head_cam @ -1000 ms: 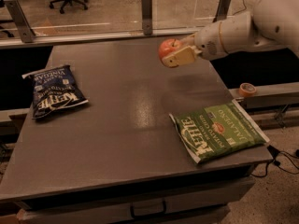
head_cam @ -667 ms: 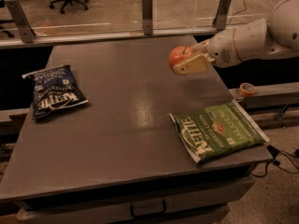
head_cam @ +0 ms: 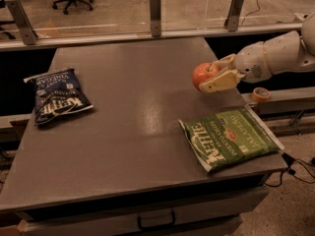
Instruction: Move apple near green jalapeno chip bag
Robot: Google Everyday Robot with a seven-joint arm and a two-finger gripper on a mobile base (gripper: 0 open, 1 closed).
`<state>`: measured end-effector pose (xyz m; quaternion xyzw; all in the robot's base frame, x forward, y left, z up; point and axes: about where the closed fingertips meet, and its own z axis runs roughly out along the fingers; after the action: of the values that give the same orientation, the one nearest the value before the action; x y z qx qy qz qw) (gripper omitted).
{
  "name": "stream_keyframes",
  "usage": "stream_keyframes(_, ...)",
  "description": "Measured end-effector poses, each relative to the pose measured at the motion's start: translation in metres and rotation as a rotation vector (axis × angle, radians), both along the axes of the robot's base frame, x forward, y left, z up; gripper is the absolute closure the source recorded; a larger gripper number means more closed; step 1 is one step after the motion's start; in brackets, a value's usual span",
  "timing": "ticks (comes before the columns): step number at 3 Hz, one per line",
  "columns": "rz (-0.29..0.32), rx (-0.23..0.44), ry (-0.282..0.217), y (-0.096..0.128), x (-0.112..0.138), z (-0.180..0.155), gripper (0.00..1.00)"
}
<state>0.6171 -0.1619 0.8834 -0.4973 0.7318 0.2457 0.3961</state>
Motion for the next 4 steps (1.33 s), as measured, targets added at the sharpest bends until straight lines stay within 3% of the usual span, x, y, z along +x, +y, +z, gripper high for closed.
stream_keyframes(2, 0.034, -0.004, -0.002, 0.007, 0.000, -0.003, 1.00)
stream_keyframes(4, 0.175, -0.061, 0.011, 0.001, -0.024, -0.029, 1.00)
